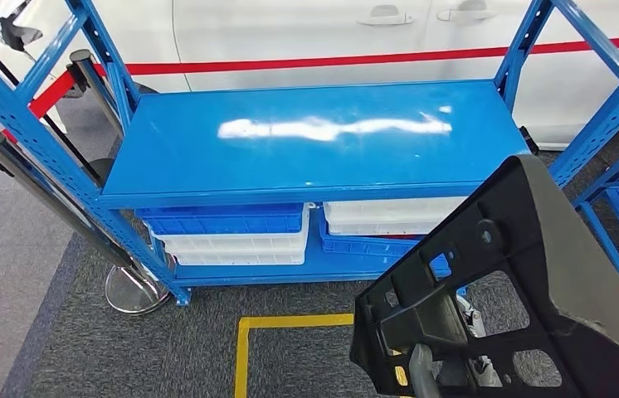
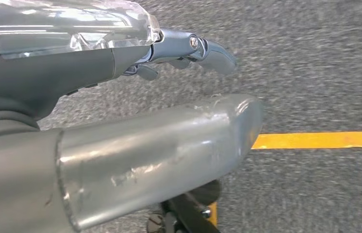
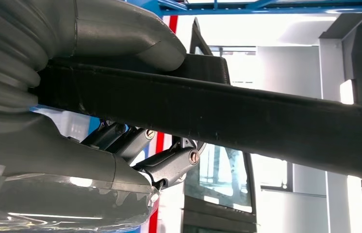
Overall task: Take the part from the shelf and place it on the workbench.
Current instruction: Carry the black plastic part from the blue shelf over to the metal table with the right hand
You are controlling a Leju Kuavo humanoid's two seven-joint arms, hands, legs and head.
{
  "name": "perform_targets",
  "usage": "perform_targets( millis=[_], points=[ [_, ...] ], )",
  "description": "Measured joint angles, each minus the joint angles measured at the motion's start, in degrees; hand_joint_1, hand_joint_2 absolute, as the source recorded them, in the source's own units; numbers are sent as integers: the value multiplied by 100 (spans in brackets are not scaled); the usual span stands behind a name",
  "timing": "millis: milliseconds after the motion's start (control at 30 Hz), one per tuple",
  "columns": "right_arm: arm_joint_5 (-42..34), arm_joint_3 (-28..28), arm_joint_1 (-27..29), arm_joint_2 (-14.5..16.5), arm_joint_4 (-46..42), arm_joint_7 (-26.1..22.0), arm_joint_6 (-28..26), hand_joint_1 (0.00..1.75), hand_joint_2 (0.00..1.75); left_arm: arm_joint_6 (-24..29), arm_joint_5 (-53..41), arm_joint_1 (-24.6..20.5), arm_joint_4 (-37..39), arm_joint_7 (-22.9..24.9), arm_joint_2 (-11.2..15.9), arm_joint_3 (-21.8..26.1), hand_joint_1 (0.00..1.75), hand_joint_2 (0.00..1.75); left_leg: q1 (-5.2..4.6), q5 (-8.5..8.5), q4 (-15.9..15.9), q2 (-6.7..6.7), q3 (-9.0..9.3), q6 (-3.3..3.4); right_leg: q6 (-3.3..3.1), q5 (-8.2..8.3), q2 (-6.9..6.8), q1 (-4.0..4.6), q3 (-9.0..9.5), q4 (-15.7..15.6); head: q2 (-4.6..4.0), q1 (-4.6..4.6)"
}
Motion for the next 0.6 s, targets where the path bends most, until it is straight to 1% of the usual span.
perform_targets(
  millis=[33, 67, 100, 133, 167, 200, 233, 267, 300, 333, 367, 400, 433, 467, 500, 533, 567, 600],
  points=[
    [-5, -9, 10, 4, 0, 7, 8, 175, 175, -1, 6, 0, -1, 0, 0, 0, 0, 0, -7, 104, -8, 0, 110, 20, -1, 47, 0, 20, -81, 19, -1, 1],
    [-11, -19, 21, 13, 1, 16, 20, 175, 175, -3, 10, -2, -1, 1, 0, 0, 0, 0, -19, 270, -220, 0, 321, 54, 2, 90, -1, 38, -161, 45, -1, 1],
    [-17, -29, 32, 25, 3, 26, 30, 175, 175, -4, 14, -5, -1, 1, 0, 0, 0, 0, -38, 410, -578, -1, 603, 98, 7, 127, -1, 50, -232, 74, -1, 1],
    [-21, -42, 44, 41, 8, 33, 37, 175, 175, -5, 15, -13, -1, 1, 1, 0, 0, 0, -64, 460, -1005, -3, 901, 146, 21, 159, -1, 66, -290, 104, -1, 2],
    [-19, -57, 59, 60, 18, 36, 40, 175, 175, -7, 16, -23, 0, 1, 1, 0, 0, 0, -89, 454, -1383, -4, 1143, 182, 45, 198, -5, 72, -334, 128, -1, 3],
    [-12, -73, 76, 81, 33, 37, 40, 175, 175, -8, 16, -30, 0, 2, 1, 0, 0, 0, -114, 409, -1637, -6, 1278, 210, 76, 238, -13, 70, -360, 139, -1, 4],
    [0, -95, 97, 105, 56, 35, 39, 175, 175, -10, 17, -35, 0, 4, 2, 0, 0, 0, -136, 377, -1765, -6, 1324, 228, 114, 283, -21, 63, -374, 138, -1, 4],
    [13, -119, 124, 126, 82, 33, 37, 175, 175, -11, 18, -33, 1, 11, -1, 0, 0, 0, -140, 402, -1803, -7, 1304, 245, 153, 332, -28, 54, -380, 125, 0, 5],
    [23, -146, 152, 143, 112, 30, 31, 175, 175, -11, 18, -29, 1, 19, -5, 0, 0, 0, -133, 456, -1829, 4, 1274, 269, 188, 334, -26, 42, -392, 131, 0, 3],
    [30, -179, 183, 154, 140, 26, 22, 175, 175, -11, 17, -27, 2, 27, -11, 0, 0, 0, -121, 518, -1853, 14, 1240, 297, 223, 246, -18, 35, -420, 187, -1, 9],
    [33, -213, 213, 158, 168, 24, 9, 175, 175, -11, 16, -22, 2, 38, -18, 0, 0, 0, -103, 585, -1878, 27, 1189, 325, 255, 51, -6, 28, -475, 339, -1, 21],
    [37, -247, 243, 161, 196, 20, -5, 175, 175, -11, 15, -19, 3, 48, -24, 0, 0, 0, -95, 648, -1885, 42, 1122, 345, 283, -231, 4, 9, -555, 604, -1, 32],
    [40, -279, 274, 166, 220, 19, -20, 175, 175, -11, 12, -15, 4, 57, -26, 0, 0, 0, -95, 703, -1877, 47, 1038, 362, 308, -520, 10, -4, -646, 948, -1, 43],
    [46, -307, 303, 173, 241, 17, -33, 175, 175, -11, 8, -12, 4, 67, -28, 0, 0, 0, -95, 759, -1862, 55, 955, 368, 328, -718, 12, -18, -721, 1298, -1, 49],
    [53, -332, 331, 180, 260, 16, -45, 175, 175, -11, 2, -11, 5, 73, -30, 0, 0, 0, -95, 813, -1842, 59, 870, 365, 343, -776, 11, -31, -745, 1556, -1, 50],
    [64, -353, 355, 186, 277, 15, -58, 175, 175, -13, -6, -11, 4, 77, -31, 0, 0, 0, -95, 864, -1815, 60, 782, 357, 353, -694, 11, -43, -690, 1647, 0, 49],
    [79, -369, 374, 194, 288, 16, -71, 175, 175, -16, -20, -11, 4, 80, -32, 0, 0, 0, -94, 909, -1781, 59, 697, 342, 356, -525, 11, -54, -529, 1528, 0, 49],
    [97, -380, 391, 204, 296, 18, -87, 175, 175, -21, -33, -11, 4, 83, -34, -1, 0, 0, -92, 946, -1742, 57, 615, 323, 352, -357, 10, -63, -275, 1230, 0, 50]
  ],
)
